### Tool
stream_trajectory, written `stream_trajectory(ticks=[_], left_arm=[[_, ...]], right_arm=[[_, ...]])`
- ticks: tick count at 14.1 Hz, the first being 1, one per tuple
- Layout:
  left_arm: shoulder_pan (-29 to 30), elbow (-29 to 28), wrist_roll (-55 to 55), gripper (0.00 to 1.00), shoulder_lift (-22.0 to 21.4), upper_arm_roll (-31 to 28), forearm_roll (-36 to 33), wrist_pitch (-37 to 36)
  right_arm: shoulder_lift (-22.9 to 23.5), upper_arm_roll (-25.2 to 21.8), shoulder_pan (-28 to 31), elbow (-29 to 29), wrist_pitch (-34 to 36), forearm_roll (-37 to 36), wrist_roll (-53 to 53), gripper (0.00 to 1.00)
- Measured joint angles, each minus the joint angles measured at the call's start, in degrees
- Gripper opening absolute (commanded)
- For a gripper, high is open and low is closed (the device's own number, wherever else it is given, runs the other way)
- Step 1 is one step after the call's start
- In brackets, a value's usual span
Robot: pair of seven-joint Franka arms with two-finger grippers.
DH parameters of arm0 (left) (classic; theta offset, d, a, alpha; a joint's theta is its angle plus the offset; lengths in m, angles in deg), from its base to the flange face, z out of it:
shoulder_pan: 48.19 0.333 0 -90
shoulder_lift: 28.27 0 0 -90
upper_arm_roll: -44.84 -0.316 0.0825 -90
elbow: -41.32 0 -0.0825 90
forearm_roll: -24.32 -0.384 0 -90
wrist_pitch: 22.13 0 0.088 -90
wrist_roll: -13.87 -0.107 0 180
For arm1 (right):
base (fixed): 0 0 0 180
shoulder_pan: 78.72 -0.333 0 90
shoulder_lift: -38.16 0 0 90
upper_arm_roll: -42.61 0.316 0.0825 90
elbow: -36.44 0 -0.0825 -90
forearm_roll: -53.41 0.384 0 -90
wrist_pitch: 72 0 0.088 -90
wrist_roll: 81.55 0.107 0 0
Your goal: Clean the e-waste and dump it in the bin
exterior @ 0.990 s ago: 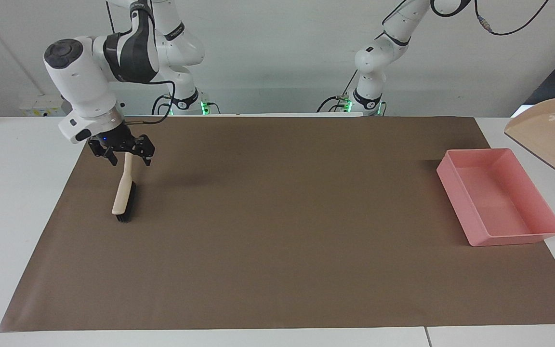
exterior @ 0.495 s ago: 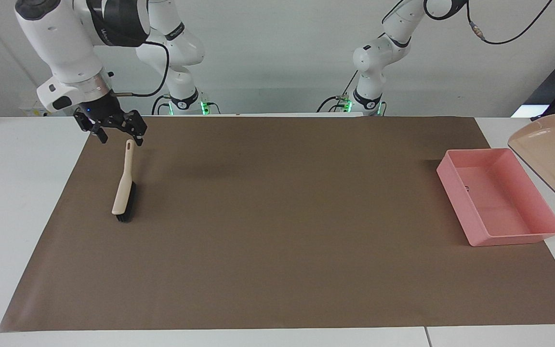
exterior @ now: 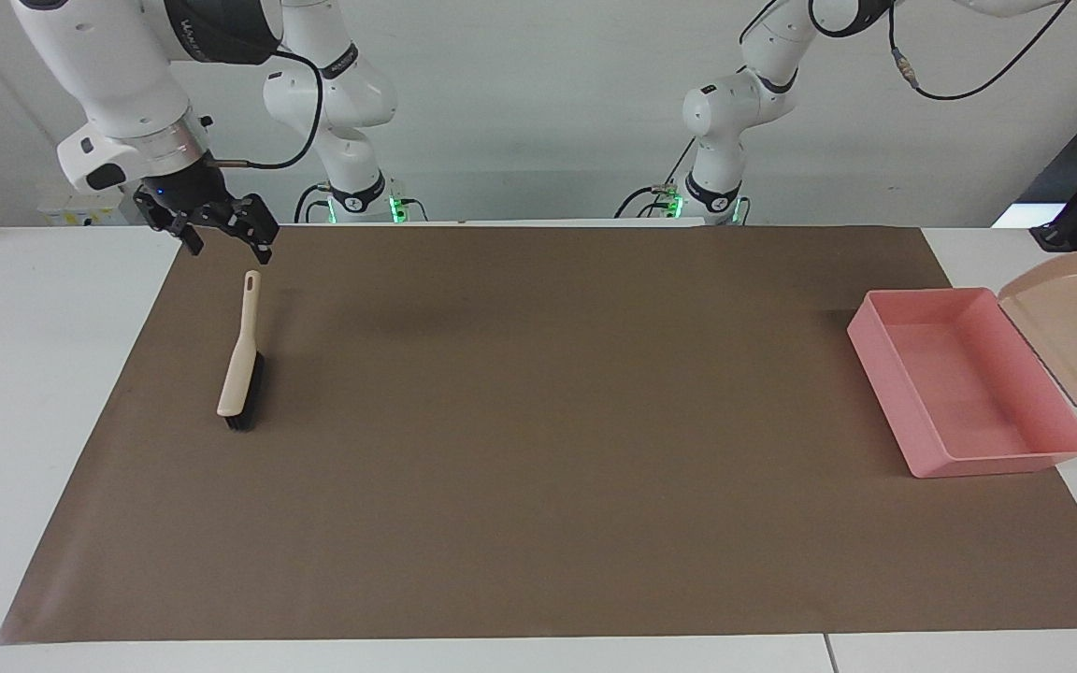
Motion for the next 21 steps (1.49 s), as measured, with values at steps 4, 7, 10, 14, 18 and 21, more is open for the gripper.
stream_trajectory(ticks=[4,7,10,14,18,21], left_arm=[[-0.67,-0.89,0.40,0.01,-0.83,-0.11,-0.68,0.20],[-0.91,-0.95,0.40,0.01,-0.93,-0.13,-0.69,-0.07],[-1.39,-0.92,0.39,0.01,-1.32,0.09,-0.14,-3.12],[-1.86,-0.76,0.38,0.00,-2.31,0.42,7.31,-10.07],[-1.89,0.07,0.38,0.00,-2.84,0.64,15.85,-16.50],[-1.90,0.08,0.38,0.00,-3.44,1.00,19.81,-20.07]], right_arm=[[-0.04,0.24,-0.19,0.03,0.05,0.00,0.00,0.99],[-0.08,0.29,-0.17,0.06,0.05,-0.09,0.00,0.99],[-0.07,0.27,-0.15,0.13,0.05,-0.14,0.00,0.99],[0.88,0.15,-0.18,1.67,1.46,-0.13,0.00,0.99],[4.05,-3.37,-2.84,5.90,3.82,-0.12,0.00,0.99],[5.72,-4.34,-3.08,8.16,4.57,-0.10,-0.04,0.99]])
